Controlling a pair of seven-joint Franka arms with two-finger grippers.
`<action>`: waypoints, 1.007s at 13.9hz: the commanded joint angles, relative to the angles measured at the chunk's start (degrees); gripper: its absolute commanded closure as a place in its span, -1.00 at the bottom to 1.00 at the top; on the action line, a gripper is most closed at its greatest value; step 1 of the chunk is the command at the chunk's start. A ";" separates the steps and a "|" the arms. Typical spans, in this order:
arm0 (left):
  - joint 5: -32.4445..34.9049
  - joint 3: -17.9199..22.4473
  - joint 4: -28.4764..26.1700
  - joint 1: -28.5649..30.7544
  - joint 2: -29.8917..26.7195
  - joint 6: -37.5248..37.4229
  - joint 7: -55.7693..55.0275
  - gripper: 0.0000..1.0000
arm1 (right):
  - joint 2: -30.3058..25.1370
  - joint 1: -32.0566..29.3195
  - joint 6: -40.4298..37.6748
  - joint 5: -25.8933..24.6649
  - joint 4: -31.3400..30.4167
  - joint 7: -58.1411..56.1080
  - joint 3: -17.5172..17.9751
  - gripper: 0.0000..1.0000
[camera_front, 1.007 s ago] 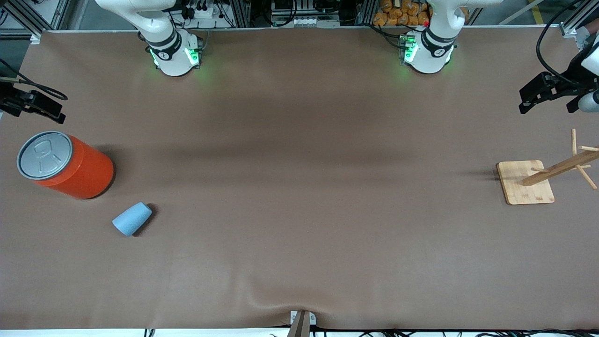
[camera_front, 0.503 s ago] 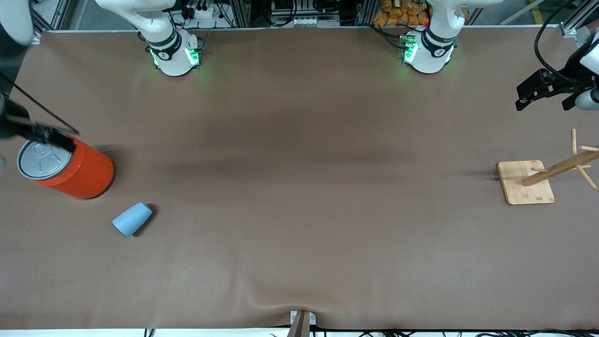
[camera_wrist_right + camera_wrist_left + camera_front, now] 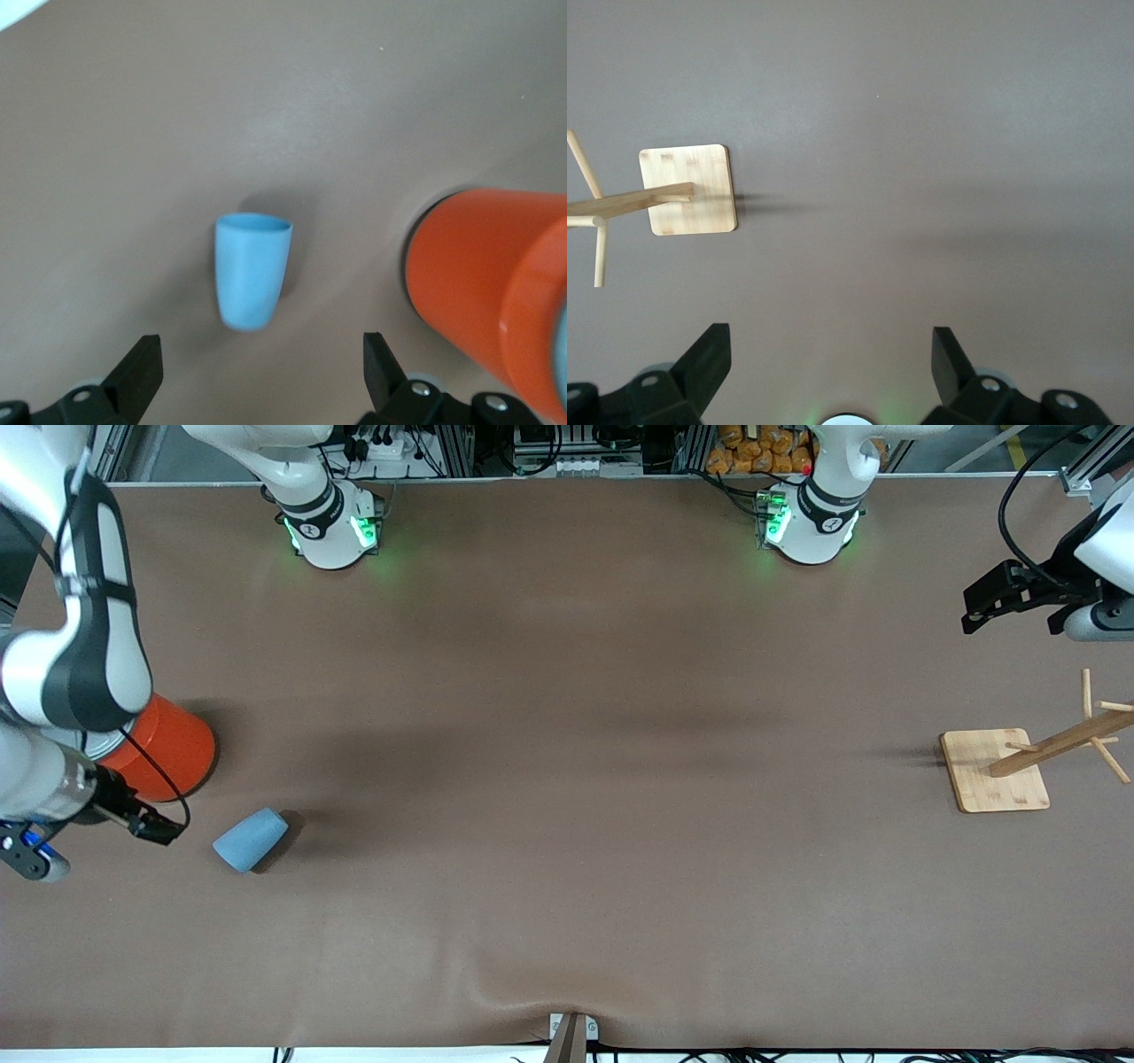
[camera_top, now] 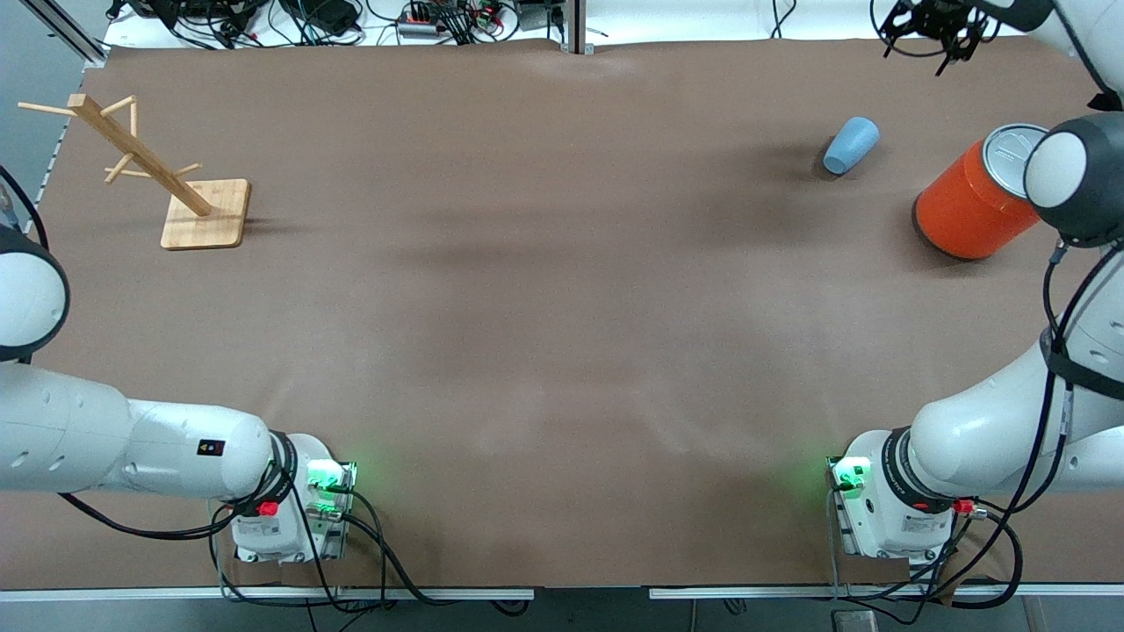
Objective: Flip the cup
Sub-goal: 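Lower the right gripper around the blue cup and close it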
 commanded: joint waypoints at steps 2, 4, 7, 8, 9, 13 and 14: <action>-0.62 0.14 0.20 -0.28 1.15 1.07 0.76 -1.00 | 6.91 -0.84 3.47 -0.04 0.72 4.91 1.19 -1.00; -0.62 0.14 0.02 -0.28 1.50 1.52 0.76 -1.00 | 8.41 0.04 10.12 2.49 -2.87 4.91 1.28 -1.00; -0.62 0.05 -0.16 -0.28 1.94 2.13 0.76 -1.00 | 9.91 0.57 18.85 2.77 -8.85 4.82 1.28 -1.00; -0.62 0.14 -0.33 -0.28 2.03 2.31 0.76 -1.00 | 10.00 0.57 18.69 2.77 -9.83 4.47 1.37 -1.00; -0.62 0.14 -0.33 -0.28 2.03 2.39 0.76 -1.00 | 10.00 0.66 18.60 2.77 -10.97 4.04 1.37 -1.00; -0.62 0.05 -0.33 -0.37 2.03 2.48 0.76 -1.00 | 10.62 1.10 18.34 2.77 -12.03 -2.34 1.37 0.47; -0.62 0.05 -0.33 -0.37 2.03 2.40 0.76 -1.00 | 10.62 0.58 17.98 2.77 -12.03 -7.00 1.37 0.68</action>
